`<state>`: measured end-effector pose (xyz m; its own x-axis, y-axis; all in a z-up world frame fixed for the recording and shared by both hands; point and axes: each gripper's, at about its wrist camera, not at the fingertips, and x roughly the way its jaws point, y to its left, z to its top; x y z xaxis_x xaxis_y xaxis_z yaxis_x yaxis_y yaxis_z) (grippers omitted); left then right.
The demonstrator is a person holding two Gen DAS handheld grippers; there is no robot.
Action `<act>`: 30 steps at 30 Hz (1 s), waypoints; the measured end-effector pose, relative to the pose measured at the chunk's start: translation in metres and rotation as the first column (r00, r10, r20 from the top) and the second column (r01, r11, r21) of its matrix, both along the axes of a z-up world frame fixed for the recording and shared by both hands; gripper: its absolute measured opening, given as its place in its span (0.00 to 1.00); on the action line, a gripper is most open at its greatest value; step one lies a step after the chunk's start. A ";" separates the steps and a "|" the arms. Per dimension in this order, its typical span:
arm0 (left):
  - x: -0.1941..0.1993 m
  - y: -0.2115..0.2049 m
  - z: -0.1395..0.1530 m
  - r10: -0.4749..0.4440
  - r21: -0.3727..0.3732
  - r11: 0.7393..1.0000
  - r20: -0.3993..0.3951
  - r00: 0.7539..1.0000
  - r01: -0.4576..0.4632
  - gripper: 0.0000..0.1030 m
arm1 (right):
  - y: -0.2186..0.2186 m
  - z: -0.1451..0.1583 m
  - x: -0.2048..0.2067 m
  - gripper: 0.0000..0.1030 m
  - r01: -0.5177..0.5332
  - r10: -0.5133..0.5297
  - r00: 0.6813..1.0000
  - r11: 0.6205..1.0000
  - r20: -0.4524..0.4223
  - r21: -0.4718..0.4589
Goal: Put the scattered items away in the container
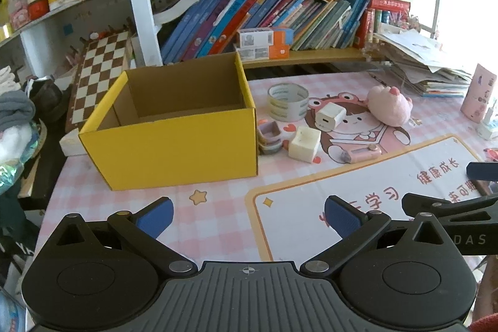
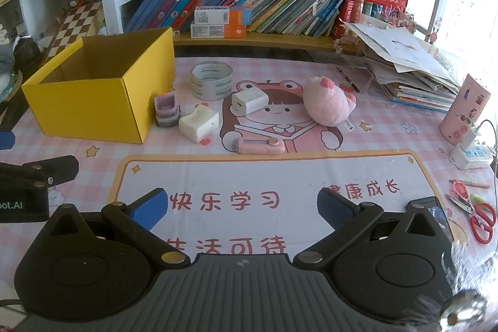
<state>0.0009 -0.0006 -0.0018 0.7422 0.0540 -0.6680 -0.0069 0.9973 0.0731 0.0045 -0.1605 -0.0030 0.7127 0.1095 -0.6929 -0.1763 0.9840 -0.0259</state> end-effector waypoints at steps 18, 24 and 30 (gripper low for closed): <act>0.003 0.007 -0.002 0.003 -0.028 1.000 -0.020 1.000 -0.003 1.00 | 0.004 -0.001 -0.001 1.00 -0.003 0.003 1.000 1.000 0.001 -0.002; 0.002 0.006 -0.005 0.003 -0.030 1.000 -0.020 1.000 -0.003 1.00 | 0.003 -0.001 -0.001 1.00 -0.003 0.003 1.000 1.000 0.001 0.001; 0.003 0.007 -0.004 0.003 -0.029 1.000 -0.020 1.000 -0.004 1.00 | 0.003 -0.001 -0.001 1.00 -0.004 0.004 1.000 1.000 0.000 0.001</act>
